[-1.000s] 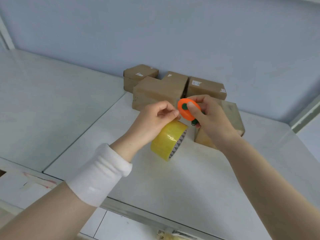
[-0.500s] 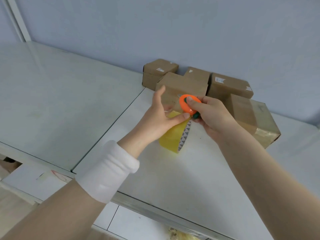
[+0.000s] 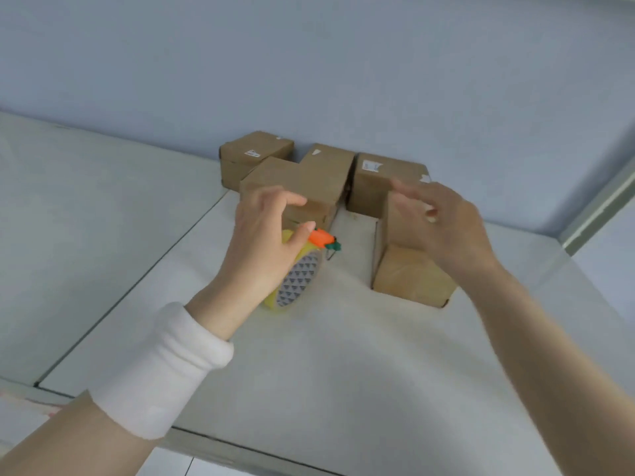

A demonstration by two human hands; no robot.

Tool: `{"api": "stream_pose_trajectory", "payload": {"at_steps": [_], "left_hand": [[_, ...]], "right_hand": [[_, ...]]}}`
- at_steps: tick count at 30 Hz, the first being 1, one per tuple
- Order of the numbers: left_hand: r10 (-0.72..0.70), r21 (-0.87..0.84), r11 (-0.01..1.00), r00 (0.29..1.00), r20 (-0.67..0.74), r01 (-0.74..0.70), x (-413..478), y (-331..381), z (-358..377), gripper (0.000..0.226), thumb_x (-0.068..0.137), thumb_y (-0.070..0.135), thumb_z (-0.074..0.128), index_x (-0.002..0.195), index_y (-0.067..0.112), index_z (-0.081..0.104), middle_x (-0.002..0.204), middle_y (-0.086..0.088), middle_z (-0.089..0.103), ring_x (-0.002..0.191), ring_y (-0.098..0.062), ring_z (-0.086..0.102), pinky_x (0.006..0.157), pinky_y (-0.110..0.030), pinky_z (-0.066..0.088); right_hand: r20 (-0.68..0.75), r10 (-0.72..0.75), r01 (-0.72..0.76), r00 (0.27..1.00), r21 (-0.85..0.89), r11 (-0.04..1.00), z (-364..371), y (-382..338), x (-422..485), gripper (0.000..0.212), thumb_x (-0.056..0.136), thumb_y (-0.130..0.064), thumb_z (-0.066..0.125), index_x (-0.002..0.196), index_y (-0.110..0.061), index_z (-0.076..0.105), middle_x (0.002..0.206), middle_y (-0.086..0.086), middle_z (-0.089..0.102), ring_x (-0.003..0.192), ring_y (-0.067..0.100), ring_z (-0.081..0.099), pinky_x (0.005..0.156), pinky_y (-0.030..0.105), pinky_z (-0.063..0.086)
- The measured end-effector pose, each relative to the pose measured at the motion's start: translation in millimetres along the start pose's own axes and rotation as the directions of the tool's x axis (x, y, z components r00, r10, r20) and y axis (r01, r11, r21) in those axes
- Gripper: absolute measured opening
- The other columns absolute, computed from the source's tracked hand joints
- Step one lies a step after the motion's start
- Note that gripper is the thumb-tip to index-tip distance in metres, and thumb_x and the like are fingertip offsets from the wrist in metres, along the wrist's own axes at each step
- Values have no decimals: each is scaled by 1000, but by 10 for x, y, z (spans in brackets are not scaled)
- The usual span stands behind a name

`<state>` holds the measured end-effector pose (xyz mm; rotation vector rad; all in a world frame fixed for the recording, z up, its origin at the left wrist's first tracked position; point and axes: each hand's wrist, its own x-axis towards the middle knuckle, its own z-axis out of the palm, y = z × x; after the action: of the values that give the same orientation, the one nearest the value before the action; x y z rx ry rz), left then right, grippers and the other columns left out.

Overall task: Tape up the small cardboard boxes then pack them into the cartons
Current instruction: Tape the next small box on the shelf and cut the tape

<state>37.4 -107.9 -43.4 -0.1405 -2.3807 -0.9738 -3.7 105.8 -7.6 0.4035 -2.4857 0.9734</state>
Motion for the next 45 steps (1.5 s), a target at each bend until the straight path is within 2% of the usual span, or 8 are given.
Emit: {"api": "stream_pose_trajectory", "payload": {"at_steps": [7,14,16,20,25,30,37,45], "left_hand": [[428,-41,904,896,119,-426,100,701,705,48,81,37,67,119,8,60,131,-9,55,131,-24,42,105,-31,30],[336,-46,938,870,360,-343,247,671,1168,74,77,48,67,138,16,41,144,1,42,139,-11,27,114,-24,3],[343,-77,937,852,396,-341,262,619,1161,79,76,42,71,141,15,36,145,1,40,138,-11,27,113,-23,-2],[322,-114,946,826,463,-304,303,623,1120,65,81,32,68,139,20,42,147,5,38,139,-8,24,118,-29,-2],[332,-216,943,682,652,-253,411,654,913,57,79,18,72,130,31,50,144,18,36,137,8,19,117,-22,-3],[237,-170,971,576,782,-168,505,562,551,56,87,-3,54,107,49,62,136,37,35,120,33,17,96,7,13],[166,50,967,770,616,-249,310,1041,896,49,99,39,26,145,23,28,156,4,19,143,-8,14,119,-37,-2],[-12,341,865,665,747,-368,302,997,1175,57,101,38,10,148,13,-10,158,-3,-14,144,-12,-12,117,-38,-11]], "right_hand": [[62,-282,289,957,-180,940,-197,905,-291,30,89,-27,59,111,-8,68,118,5,65,119,24,56,97,42,47],[213,-468,513,858,-303,803,-173,1123,-289,55,83,-29,68,129,-3,54,133,13,55,126,37,48,95,48,47],[363,-431,503,826,-130,854,-303,1202,-263,77,75,-41,73,141,-18,38,146,4,41,136,26,37,105,41,38],[159,-129,77,979,298,952,-500,1250,-9,42,88,-49,54,129,-42,47,142,-16,43,131,0,38,107,33,36],[331,181,-221,926,85,972,-456,1253,159,32,92,-43,51,122,-34,57,127,-4,53,118,7,45,97,22,33],[168,213,-169,963,-241,956,-655,988,-402,31,83,-55,45,98,-30,56,97,-3,58,86,18,56,73,30,41],[225,118,-43,967,-312,949,-812,707,-366,50,96,-48,24,138,-29,43,149,-6,35,140,10,22,103,24,22],[547,113,144,829,-404,903,-431,783,-251,53,101,-34,10,149,-16,-4,158,-4,-10,143,7,-14,113,23,-9]]}}
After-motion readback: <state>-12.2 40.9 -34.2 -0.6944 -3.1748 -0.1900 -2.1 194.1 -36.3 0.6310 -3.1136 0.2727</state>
